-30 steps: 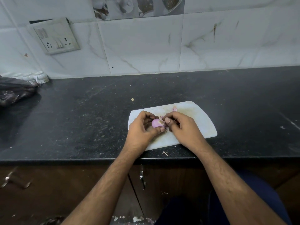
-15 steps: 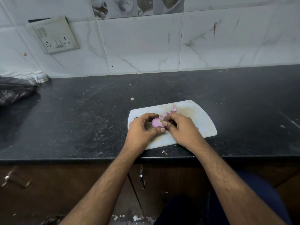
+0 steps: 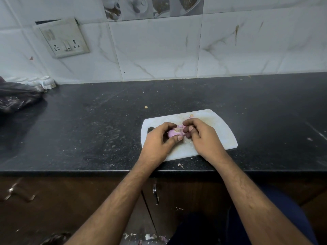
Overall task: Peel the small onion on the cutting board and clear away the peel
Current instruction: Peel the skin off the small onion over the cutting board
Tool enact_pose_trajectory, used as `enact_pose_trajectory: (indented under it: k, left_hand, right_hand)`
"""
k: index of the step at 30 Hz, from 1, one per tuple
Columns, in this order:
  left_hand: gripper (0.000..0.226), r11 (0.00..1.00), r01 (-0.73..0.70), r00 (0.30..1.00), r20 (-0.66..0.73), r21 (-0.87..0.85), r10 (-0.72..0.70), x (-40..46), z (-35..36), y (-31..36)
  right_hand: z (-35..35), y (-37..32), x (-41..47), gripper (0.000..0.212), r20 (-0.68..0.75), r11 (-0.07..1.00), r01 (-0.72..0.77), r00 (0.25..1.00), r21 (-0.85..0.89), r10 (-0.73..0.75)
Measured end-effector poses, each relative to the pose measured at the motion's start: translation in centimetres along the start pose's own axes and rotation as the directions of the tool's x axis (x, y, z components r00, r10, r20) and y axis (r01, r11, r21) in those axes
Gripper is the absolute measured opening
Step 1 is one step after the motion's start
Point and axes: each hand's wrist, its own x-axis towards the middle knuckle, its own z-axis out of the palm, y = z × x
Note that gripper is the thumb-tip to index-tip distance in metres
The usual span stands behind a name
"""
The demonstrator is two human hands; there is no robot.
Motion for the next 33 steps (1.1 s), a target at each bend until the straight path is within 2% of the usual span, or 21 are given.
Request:
enact_pose_trajectory:
  k: [4, 7, 10, 13, 16, 21, 26, 28, 31, 33]
  left_hand:
    - [0.021, 0.997, 0.038, 0.997, -0.057, -0.062, -0.041, -0.1, -0.3, 0.7]
    - [0.039, 0.996, 0.082, 0.991, -0.101, -0.028, -0.084, 0.1, 0.0, 0.8]
    - [0.052, 0.994, 0.11, 0.988, -0.111, 0.008, -0.109, 0.2, -0.1, 0.5]
    - [0.037, 0.992, 0.107, 0.994, -0.028, -0.068, -0.109, 0.0, -0.3, 0.4]
    - [0.049, 0.999, 0.032, 0.998, 0.056, -0.014, -0.031, -0.1, -0.1, 0.3]
    - [0.036, 0.997, -0.014, 1.0, 0.019, 0.078, 0.013, 0.0, 0.1, -0.1]
    - [0.047, 0.991, 0.014, 1.0, -0.017, 0.132, -0.012, 0.5, 0.3, -0.4]
    - [0.05, 0.994, 0.025, 1.0, 0.0, 0.105, -0.025, 0.5, 0.2, -0.5]
    - [0.067, 0.989, 0.022, 0.999, 0.041, 0.143, -0.028, 0.5, 0.2, -0.1]
    - [0.06, 0.991, 0.004, 0.999, 0.036, 0.13, -0.009, 0.4, 0.3, -0.1]
  right_hand:
    - [-0.1, -0.4, -0.4, 0.027, 0.132, 0.994, 0.107, 0.985, 0.037, -0.111]
    - [-0.2, -0.4, -0.3, 0.022, 0.174, 0.989, 0.133, 0.974, 0.067, -0.142]
    - [0.1, -0.1, 0.1, 0.024, 0.127, 0.995, 0.102, 0.987, 0.003, -0.101]
    - [0.0, 0.0, 0.2, 0.026, 0.091, 0.999, 0.054, 0.994, -0.005, -0.054]
    - [-0.1, -0.2, 0.2, 0.025, 0.08, 0.999, 0.042, 0.996, -0.014, -0.041]
    - [0.0, -0.4, 0.0, 0.015, 0.008, 0.999, 0.025, 1.0, -0.03, -0.025]
    - [-0.3, -0.5, -0.4, 0.007, 0.109, 0.995, 0.084, 0.99, 0.056, -0.09]
    - [-0.4, -0.6, -0.3, 0.005, 0.111, 0.993, 0.075, 0.99, 0.089, -0.085]
    - [-0.3, -0.7, -0.2, 0.008, 0.09, 0.994, 0.037, 0.995, 0.103, -0.046]
    - [0.0, -0.6, -0.1, 0.011, 0.086, 0.997, 0.014, 0.996, 0.079, -0.021]
